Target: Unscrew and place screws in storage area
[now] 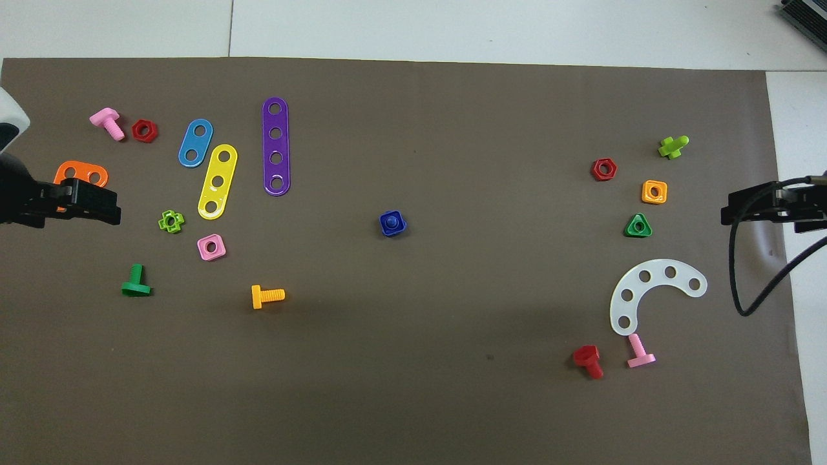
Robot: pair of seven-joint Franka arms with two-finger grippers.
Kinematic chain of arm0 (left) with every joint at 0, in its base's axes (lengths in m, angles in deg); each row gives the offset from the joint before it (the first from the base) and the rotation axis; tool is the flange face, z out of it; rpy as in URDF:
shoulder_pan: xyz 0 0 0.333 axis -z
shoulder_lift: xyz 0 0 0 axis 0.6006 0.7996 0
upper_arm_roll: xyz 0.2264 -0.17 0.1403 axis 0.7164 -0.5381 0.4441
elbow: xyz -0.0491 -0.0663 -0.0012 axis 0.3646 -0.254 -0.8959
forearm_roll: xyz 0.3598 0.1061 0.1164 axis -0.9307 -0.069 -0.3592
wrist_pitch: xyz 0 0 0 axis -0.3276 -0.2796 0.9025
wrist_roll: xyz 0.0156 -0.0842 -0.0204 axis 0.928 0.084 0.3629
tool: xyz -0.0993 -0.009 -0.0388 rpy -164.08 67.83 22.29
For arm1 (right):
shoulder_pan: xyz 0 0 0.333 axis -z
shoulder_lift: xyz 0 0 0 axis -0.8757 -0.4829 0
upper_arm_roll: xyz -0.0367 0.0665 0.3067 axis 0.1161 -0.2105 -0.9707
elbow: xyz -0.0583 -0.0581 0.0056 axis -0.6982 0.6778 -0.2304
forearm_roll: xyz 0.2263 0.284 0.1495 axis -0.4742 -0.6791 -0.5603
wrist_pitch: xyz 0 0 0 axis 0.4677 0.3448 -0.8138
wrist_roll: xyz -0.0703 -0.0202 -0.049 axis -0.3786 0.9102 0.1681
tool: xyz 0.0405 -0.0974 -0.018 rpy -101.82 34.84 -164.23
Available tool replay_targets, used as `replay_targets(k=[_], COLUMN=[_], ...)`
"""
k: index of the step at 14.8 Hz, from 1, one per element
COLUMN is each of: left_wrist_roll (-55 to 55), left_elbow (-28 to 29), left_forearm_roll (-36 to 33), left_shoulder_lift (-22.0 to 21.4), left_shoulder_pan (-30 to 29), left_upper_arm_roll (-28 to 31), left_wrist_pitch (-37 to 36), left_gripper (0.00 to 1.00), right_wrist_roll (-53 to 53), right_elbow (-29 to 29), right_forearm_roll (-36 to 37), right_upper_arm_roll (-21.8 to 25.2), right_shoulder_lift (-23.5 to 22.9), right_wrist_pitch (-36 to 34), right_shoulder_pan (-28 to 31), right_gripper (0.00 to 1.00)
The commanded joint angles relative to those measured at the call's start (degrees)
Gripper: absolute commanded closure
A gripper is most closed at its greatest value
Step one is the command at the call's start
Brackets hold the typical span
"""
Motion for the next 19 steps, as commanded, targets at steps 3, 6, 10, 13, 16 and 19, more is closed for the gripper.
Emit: replay_targets(k=[3,6,10,13,16,19], left_wrist_roll=[3.0,6.3,19.8,28.3,32.9,37.8], left_elbow=[10.6,10.6,9.2,5.5,4.6,-0.5], left_forearm_roll=[-1.0,-0.5,-0.5,-0.5,-0.3,-0.8], left_shoulder_lift=[-5.0,-3.8,1.9,8.4,11.4,19.1], left_shoulder_pan=[5.4,9.8,17.8,22.6,24.8,27.8], left_upper_arm_roll=[0.5,0.5,0.5,0.6,0.5,0.6], left_wrist_pitch=[9.3,9.1,13.5,17.7,22.0,23.5], left_gripper=[0.00,0.00,0.00,0.00,0.01,0.03], right_wrist_roll=[0.2,0.2,0.2,0.2,0.2,0.2], right_elbow=[-0.7,-0.7,-0.7,-0.7,-0.7,-0.7], right_forearm_roll=[-0.7,-0.7,-0.7,-0.7,-0.7,-0.7], right_upper_arm_roll=[0.1,0.1,0.1,0.1,0.1,0.1], right_shoulder_lift=[0.9,0.9,0.9,0.9,0.9,0.9], right_wrist_pitch=[-0.6,-0.6,-0.6,-0.6,-0.7,-0.7], right_shoulder_pan=[0.1,0.0,0.0,0.0,0.1,0.1], right_gripper=[0.00,0.00,0.00,0.00,0.00,0.00])
